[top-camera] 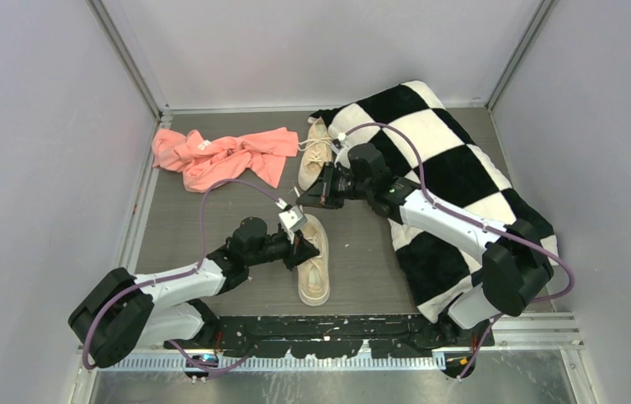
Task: Tie the shoes
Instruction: Wrap the shoelace around the shoelace.
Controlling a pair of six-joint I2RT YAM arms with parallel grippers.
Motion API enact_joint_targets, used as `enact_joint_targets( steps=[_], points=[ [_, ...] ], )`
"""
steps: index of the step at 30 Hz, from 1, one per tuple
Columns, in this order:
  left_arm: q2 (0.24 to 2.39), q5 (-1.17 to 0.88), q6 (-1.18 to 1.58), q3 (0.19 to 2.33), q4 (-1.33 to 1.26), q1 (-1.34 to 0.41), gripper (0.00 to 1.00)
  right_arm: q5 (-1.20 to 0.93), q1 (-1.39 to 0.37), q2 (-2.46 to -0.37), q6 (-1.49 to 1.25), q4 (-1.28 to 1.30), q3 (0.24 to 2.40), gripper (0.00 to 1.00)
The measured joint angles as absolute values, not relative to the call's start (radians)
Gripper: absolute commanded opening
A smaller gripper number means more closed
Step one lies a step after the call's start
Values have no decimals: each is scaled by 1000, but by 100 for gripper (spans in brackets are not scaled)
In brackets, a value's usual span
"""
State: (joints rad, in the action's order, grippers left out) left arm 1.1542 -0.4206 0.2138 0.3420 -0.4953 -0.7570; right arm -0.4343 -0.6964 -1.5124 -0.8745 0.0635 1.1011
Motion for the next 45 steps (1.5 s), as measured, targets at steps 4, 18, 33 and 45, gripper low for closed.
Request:
enact_joint_targets(
  steps=[4,18,33,45],
  points=[
    [1159,-427,228,342,-509,-757,0,-477,-706,-1512,-949,-12,1076,1],
    [1242,-449,271,328,-630,-743,0,-578,-712,-1513,-1066,-96,962,1],
    [1326,-464,331,289,-767,-738,0,-590,-710,-1494,-1088,-129,890,1],
    [1327,-448,338,281,-803,-730,0,-628,-719,-1456,-1042,-59,844,1]
  ],
)
